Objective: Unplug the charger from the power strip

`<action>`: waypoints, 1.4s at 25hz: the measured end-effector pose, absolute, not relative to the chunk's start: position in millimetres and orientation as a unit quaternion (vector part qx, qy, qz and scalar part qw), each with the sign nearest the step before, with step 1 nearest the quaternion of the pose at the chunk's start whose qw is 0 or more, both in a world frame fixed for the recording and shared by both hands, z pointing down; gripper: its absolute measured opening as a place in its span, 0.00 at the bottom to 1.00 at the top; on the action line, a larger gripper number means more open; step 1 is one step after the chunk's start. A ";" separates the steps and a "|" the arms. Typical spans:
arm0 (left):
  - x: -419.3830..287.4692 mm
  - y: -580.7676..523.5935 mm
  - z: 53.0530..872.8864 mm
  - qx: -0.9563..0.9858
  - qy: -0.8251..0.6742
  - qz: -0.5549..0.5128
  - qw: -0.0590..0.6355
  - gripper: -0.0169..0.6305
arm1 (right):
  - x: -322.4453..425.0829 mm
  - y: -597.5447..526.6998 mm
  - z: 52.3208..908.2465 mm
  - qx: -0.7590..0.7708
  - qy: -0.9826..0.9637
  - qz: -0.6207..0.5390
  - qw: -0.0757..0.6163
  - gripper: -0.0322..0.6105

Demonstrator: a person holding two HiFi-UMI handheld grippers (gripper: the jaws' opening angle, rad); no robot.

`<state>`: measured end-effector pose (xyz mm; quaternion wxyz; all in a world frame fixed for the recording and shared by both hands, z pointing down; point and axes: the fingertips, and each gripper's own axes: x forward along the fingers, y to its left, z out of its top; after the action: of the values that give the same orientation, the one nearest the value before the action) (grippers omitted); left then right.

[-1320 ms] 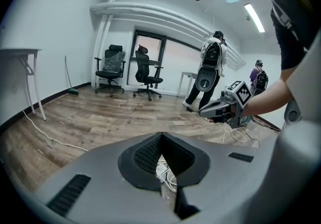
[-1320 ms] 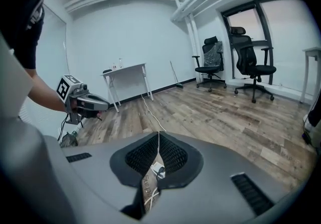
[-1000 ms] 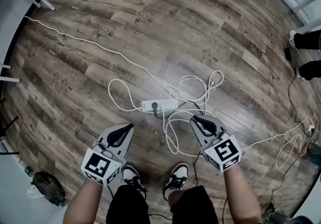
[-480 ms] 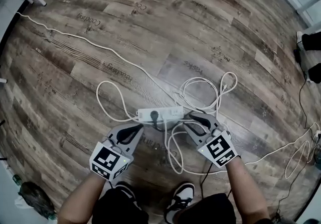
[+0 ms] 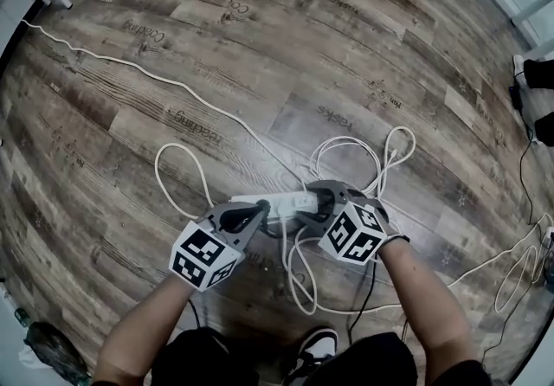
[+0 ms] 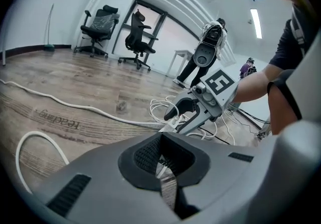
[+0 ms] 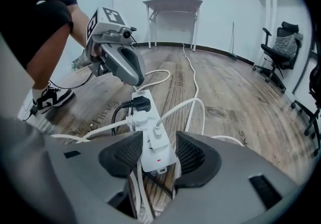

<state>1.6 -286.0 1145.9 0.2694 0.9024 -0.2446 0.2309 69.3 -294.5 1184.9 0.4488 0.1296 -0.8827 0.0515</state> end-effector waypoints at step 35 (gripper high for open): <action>25.4 -298.8 1183.1 0.881 -0.254 0.268 0.295 0.05 | 64.2 -280.2 1191.8 0.064 -0.882 0.021 0.466 0.21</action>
<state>25.4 -298.8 1183.1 0.2948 0.8814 -0.2536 0.2683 64.2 -280.2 1191.8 0.4659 0.0639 -0.8823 0.0211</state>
